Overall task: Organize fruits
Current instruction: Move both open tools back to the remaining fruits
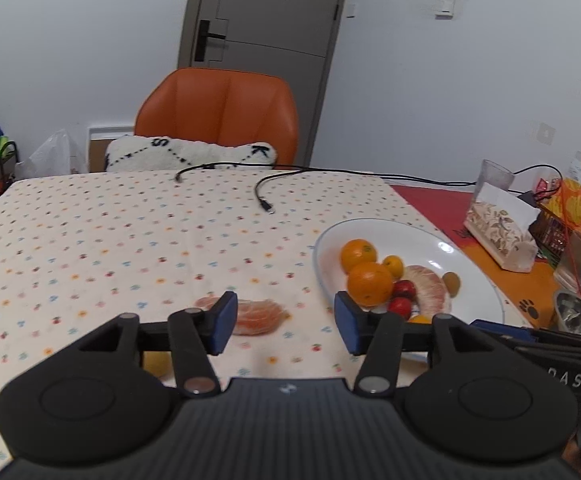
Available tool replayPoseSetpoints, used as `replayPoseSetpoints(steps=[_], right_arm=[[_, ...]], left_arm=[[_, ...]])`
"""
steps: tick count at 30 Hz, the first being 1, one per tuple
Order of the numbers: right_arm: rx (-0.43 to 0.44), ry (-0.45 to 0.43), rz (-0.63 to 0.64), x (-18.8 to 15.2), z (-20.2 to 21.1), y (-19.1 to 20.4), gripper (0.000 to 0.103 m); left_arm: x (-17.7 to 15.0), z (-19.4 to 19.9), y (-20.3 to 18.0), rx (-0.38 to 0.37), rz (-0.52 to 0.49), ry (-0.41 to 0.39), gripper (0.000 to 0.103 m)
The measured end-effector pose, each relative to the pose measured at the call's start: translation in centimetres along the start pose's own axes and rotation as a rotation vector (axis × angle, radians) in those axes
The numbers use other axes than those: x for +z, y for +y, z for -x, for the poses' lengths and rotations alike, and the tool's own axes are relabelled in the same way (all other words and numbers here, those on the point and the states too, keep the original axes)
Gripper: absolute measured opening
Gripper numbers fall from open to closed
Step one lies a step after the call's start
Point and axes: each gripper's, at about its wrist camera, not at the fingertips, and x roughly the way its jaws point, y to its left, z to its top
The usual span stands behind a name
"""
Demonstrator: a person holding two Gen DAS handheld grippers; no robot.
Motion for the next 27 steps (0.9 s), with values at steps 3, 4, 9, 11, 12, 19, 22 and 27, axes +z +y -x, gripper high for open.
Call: replayPoseSetpoints(steps=[3, 4, 9, 11, 12, 19, 22, 27], right_arm=[[0.005, 0.003, 0.005, -0.2, -0.1, 0.4, 0.052], [0.006, 0.004, 0.006, -0.2, -0.2, 0.6, 0.052], [0.016, 0.006, 0.014, -0.2, -0.3, 1.4, 0.052], [0.021, 0.007, 0.019, -0.2, -0.4, 1.8, 0.052], [0.024, 0.009, 0.022, -0.2, -0.4, 1.9, 0.052], [0.044, 0.017, 0.041, -0.2, -0.9, 3.2, 0.053], [0.052, 0.023, 0.05, -0.2, -1.2, 3.9, 0.053], [0.069, 0.033, 0.069, -0.3, -1.7, 4.9, 0.053]], left_arm=[[-0.1, 0.3, 0.8, 0.02, 0.006, 0.002, 0.057], [-0.1, 0.4, 1.1, 0.027, 0.009, 0.0, 0.058], [-0.4, 1.0, 2.4, 0.055, 0.021, -0.003, 0.063], [-0.6, 1.3, 3.0, 0.066, 0.024, -0.005, 0.065], [-0.7, 1.4, 3.3, 0.071, 0.026, -0.005, 0.065], [-1.2, 1.9, 5.3, 0.103, 0.05, 0.003, 0.066], [-1.4, 2.1, 6.0, 0.11, 0.058, 0.004, 0.066], [-1.7, 2.0, 6.9, 0.119, 0.065, 0.013, 0.066]])
